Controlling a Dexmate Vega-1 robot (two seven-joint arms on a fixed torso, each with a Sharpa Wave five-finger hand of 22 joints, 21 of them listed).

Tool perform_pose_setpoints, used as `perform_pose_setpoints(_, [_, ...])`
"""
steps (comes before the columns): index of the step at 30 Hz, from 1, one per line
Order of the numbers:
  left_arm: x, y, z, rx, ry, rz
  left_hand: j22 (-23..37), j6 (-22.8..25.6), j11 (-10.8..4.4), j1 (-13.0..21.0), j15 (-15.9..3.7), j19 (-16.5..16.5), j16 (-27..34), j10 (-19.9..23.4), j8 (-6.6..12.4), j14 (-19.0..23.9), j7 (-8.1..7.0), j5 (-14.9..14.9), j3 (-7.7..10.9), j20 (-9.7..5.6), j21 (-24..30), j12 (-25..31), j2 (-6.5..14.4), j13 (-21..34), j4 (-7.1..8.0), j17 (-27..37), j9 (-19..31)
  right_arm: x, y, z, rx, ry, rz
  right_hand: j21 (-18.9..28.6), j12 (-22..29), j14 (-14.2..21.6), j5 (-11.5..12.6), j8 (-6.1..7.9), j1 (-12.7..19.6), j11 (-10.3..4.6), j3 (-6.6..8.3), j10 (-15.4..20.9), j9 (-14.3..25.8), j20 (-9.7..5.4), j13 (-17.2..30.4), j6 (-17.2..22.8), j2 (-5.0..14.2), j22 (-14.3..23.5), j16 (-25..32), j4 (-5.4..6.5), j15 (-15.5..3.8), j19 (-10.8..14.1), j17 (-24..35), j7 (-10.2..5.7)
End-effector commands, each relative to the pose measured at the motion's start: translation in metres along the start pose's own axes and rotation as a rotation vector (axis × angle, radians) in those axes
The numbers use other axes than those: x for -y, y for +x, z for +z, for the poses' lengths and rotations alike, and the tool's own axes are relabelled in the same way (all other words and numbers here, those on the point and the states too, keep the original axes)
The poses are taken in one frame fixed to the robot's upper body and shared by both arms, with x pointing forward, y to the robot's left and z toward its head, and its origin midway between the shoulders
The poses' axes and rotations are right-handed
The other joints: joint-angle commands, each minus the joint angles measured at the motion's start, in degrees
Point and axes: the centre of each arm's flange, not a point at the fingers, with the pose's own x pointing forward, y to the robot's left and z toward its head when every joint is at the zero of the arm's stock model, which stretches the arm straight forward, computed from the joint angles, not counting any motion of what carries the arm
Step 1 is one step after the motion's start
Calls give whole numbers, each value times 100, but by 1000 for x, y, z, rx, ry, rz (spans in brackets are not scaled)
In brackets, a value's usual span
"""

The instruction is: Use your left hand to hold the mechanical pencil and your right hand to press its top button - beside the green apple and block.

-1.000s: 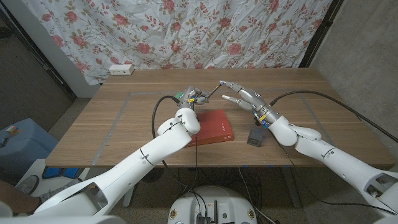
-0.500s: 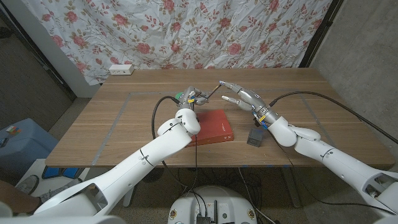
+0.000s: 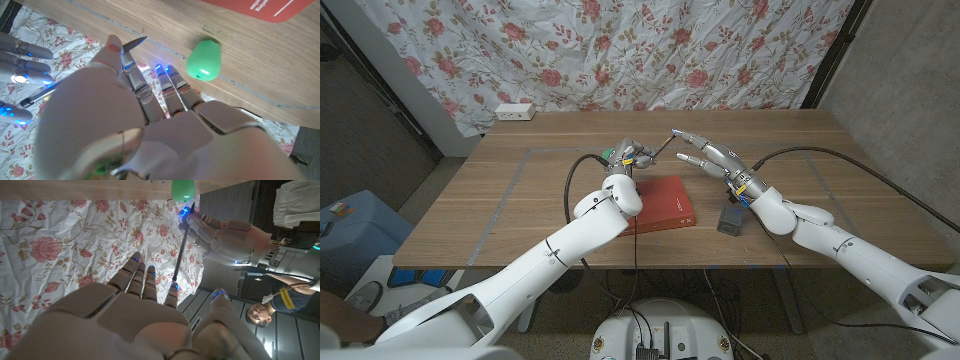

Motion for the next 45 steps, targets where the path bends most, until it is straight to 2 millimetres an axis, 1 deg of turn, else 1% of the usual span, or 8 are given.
perform_pose_setpoints(1, [1, 4, 3, 15, 2, -3, 14, 28, -108, 26, -970, 45, -2, 172, 13, 57, 13, 21, -37, -236, 21, 36, 50, 29, 0, 17, 9, -1, 2, 1, 11, 12, -8, -8, 8, -2, -6, 34, -21, -25, -14, -15, 17, -13, 11, 63, 46, 27, -9, 24, -28, -13, 29, -18])
perform_pose_setpoints(25, [0, 4, 4, 28, 3, 11, 14, 29, -108, 29, -967, 51, 0, 175, -1, 64, 10, 21, -57, -239, 23, 34, 53, 29, 2, 18, 4, -9, 9, 2, 19, 36, 2, -12, 14, -42, 6, 57, -45, -77, -10, -51, 16, -57, 8, 219, 60, 24, -17, 22, -57, -48, 47, -23])
perform_pose_setpoints(38, [0, 4, 3, 28, 2, 12, 14, 35, -104, 29, -968, 54, -2, 178, 2, 63, 7, 21, -67, -241, 24, 33, 54, 28, 4, 17, 14, -15, 12, 3, 15, 41, 24, -14, 12, -76, 11, 60, -53, -79, -8, -84, 14, -80, 7, 283, 60, 22, -28, 16, -84, -68, 55, -23])
perform_pose_setpoints(45, [-1, 4, 2, 26, 3, 9, 14, 32, -107, 33, -969, 52, -2, 179, -3, 63, 18, 21, -71, -240, 23, 32, 58, 28, 3, 17, 13, -12, 12, 2, 11, 39, 6, -14, 11, -83, 13, 61, -58, -88, -8, -99, 14, -85, 7, 315, 59, 22, -29, 14, -80, -75, 57, -23])
